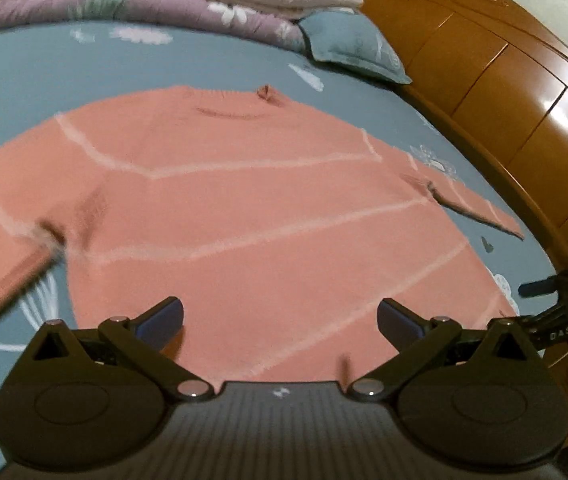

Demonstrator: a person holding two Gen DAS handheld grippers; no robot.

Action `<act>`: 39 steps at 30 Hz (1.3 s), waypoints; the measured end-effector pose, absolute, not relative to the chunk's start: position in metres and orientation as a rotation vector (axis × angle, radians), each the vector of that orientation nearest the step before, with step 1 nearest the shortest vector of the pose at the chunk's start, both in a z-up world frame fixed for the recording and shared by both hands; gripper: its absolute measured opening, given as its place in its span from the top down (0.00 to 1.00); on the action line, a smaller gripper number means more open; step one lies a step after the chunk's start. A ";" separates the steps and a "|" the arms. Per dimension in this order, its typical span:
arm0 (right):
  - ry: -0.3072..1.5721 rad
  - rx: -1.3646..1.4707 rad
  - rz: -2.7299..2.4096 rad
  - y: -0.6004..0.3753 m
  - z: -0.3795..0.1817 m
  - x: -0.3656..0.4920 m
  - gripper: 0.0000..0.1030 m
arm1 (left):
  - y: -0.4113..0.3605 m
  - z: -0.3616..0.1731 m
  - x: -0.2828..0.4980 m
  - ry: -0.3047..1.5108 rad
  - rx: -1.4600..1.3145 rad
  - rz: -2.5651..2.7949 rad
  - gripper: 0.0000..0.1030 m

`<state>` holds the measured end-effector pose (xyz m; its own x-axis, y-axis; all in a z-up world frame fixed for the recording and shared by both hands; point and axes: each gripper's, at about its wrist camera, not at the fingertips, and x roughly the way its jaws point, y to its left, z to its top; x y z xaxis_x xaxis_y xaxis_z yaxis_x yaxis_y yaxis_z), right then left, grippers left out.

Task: Fold clothes
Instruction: 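Move the left gripper down to the cuff of the nearest sleeve, then close the left gripper on the sleeve cuff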

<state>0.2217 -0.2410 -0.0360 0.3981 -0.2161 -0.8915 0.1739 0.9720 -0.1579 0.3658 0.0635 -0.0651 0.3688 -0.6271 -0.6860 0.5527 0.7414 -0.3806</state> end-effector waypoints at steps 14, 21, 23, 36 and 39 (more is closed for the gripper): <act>1.113 0.049 -0.227 -0.240 -0.051 0.225 0.00 | 0.068 -0.067 0.344 0.935 0.056 -0.730 0.01; 1.023 0.111 -0.124 -0.229 -0.053 0.256 0.00 | 0.138 -0.051 0.340 0.909 -0.077 -0.524 0.01; 1.007 0.138 -0.077 -0.225 -0.055 0.263 0.00 | 0.163 -0.051 0.338 0.903 -0.128 -0.443 0.01; 1.046 0.199 0.121 -0.197 -0.071 0.296 0.00 | 0.269 -0.077 0.290 0.750 -0.357 -0.063 0.01; 1.059 0.172 0.131 -0.195 -0.072 0.301 0.00 | 0.275 -0.083 0.287 0.712 -0.397 -0.040 0.01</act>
<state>0.3006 -0.1952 -0.0717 0.4836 0.1895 -0.8545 -0.0242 0.9788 0.2034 0.2874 0.2749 -0.0827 0.7595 -0.1695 -0.6280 -0.0980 0.9246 -0.3681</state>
